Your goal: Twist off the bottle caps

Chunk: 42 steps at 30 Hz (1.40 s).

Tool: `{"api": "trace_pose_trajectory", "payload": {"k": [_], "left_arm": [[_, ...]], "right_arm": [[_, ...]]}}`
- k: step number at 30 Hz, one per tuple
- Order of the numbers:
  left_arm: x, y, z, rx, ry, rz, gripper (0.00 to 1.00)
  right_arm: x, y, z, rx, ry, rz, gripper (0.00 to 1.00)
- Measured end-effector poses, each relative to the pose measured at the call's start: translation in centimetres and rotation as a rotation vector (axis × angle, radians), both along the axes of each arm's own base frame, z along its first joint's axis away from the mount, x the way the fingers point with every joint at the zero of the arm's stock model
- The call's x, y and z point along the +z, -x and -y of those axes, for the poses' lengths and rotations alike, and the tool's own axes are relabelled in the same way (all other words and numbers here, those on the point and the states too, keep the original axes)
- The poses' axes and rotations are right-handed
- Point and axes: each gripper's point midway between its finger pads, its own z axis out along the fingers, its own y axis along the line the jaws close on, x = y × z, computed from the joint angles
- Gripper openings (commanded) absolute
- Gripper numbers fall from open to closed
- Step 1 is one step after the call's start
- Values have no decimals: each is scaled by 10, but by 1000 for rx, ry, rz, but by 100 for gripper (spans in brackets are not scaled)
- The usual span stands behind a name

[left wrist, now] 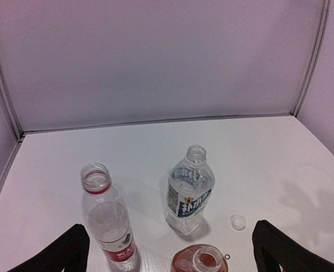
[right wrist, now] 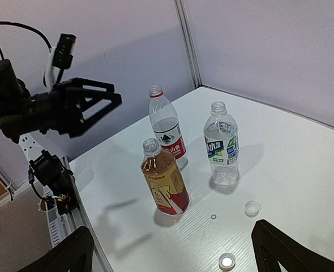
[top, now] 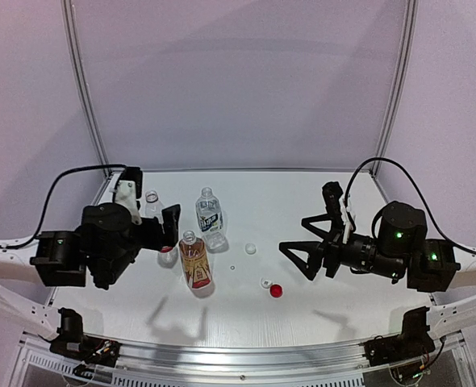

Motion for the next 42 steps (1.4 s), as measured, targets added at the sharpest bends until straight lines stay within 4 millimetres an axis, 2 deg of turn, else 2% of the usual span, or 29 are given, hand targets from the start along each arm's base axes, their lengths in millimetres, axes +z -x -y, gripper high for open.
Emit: {"api": "trace_pose_trajectory", "payload": {"k": [3, 6, 8, 11, 18, 26, 29, 32, 37, 42], "left_arm": [[23, 2, -26, 54, 46, -3, 99], [31, -1, -53, 115, 81, -23, 99], [28, -3, -70, 151, 87, -44, 99], [23, 1, -84, 171, 81, -71, 99], [14, 10, -109, 205, 88, -90, 99], [9, 16, -137, 261, 49, -101, 99], [7, 18, -142, 245, 30, -118, 99], [8, 23, -139, 184, 29, -149, 99], [10, 36, -120, 3, 58, -213, 99], [6, 48, -101, -133, 70, -269, 99]], "right_arm": [[0, -4, 2, -25, 1, 2, 99], [0, -8, 5, -58, 0, 2, 99], [0, -12, 8, -84, 0, 2, 99], [0, -17, 12, -121, 0, 1, 99], [-5, -26, 19, -194, -2, -28, 99], [-14, -27, 28, -235, -2, -96, 99], [-18, -24, 30, -233, 2, -143, 99], [-16, -15, 23, -172, 0, -184, 99], [-9, 5, 6, -31, 26, -227, 99], [-13, 15, 2, 33, 63, -238, 99]]}}
